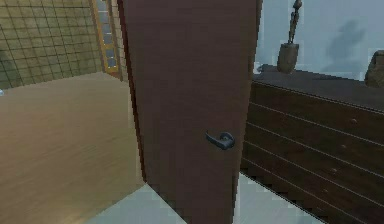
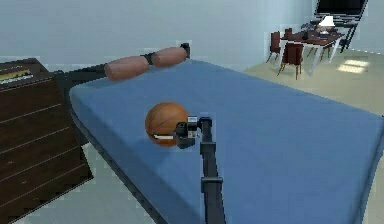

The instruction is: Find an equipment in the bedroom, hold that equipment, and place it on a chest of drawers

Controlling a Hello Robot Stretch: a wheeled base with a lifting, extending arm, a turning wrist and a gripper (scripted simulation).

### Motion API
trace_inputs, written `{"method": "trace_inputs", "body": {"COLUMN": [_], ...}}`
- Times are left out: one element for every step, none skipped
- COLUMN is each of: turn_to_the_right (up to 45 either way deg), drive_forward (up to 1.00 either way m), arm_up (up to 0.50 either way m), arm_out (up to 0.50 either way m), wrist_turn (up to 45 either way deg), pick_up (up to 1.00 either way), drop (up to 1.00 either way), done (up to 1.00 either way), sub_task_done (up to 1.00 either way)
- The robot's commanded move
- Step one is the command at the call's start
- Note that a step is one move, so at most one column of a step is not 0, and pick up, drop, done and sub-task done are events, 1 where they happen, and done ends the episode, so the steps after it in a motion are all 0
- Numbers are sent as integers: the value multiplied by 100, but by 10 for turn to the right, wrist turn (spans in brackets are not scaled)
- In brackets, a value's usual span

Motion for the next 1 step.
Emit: {"method": "trace_inputs", "body": {"turn_to_the_right": [0], "drive_forward": [0], "arm_up": [10], "arm_out": [0], "wrist_turn": [0], "pick_up": [0], "drop": [0], "done": [0], "sub_task_done": [0]}}
